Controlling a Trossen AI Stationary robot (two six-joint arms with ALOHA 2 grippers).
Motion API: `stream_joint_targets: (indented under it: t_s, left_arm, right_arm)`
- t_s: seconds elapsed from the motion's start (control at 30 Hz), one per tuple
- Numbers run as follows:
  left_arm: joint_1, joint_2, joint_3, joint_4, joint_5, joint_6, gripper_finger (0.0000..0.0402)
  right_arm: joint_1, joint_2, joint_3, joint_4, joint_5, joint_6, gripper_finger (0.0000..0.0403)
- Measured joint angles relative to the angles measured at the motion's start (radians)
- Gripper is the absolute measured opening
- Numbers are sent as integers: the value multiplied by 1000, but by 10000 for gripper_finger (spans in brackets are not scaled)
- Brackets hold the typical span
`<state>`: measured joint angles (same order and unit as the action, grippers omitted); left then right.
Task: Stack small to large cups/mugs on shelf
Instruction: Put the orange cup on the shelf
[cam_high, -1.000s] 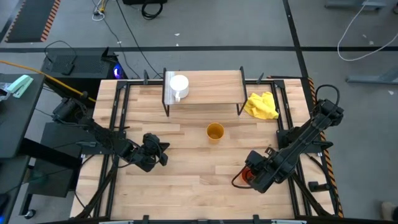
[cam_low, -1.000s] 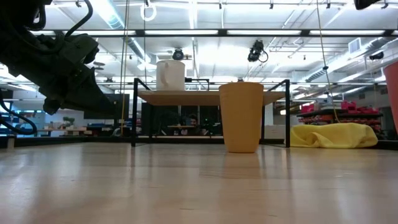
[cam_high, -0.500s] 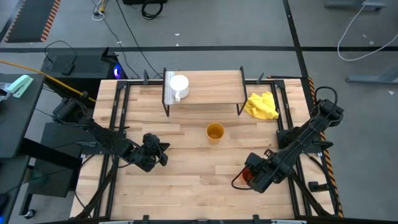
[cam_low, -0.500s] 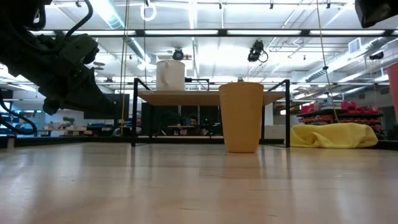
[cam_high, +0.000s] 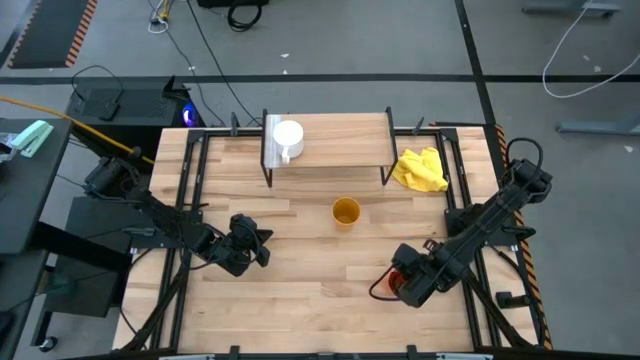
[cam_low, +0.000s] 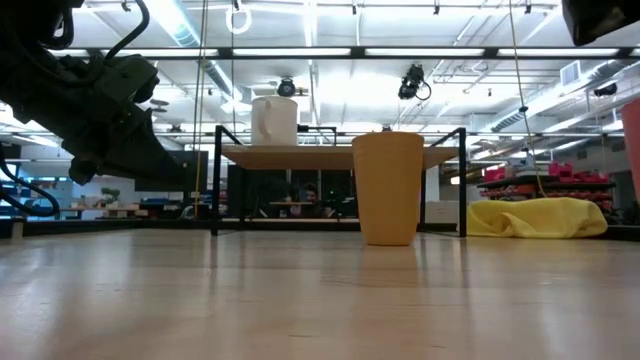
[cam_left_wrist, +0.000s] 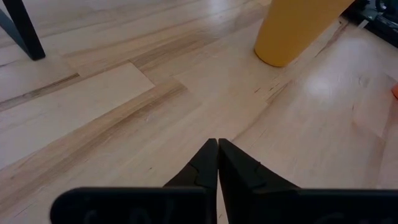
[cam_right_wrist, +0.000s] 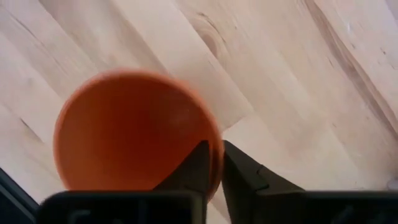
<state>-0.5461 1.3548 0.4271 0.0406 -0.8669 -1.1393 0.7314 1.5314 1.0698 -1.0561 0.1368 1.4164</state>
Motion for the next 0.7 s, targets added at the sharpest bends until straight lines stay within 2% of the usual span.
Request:
stream_joint_targets:
  t_s: [0.17, 0.33, 0.7]
  left_arm:
    - [0, 0, 0, 0, 0, 0, 20]
    - [0, 0, 0, 0, 0, 0, 25]
    - [0, 0, 0, 0, 0, 1, 13]
  right_arm:
    - [-30, -2, 2, 2, -2, -40, 9]
    - [-62, -2, 2, 1, -3, -87, 17]
    - [-96, -4, 2, 2, -42, -166, 5]
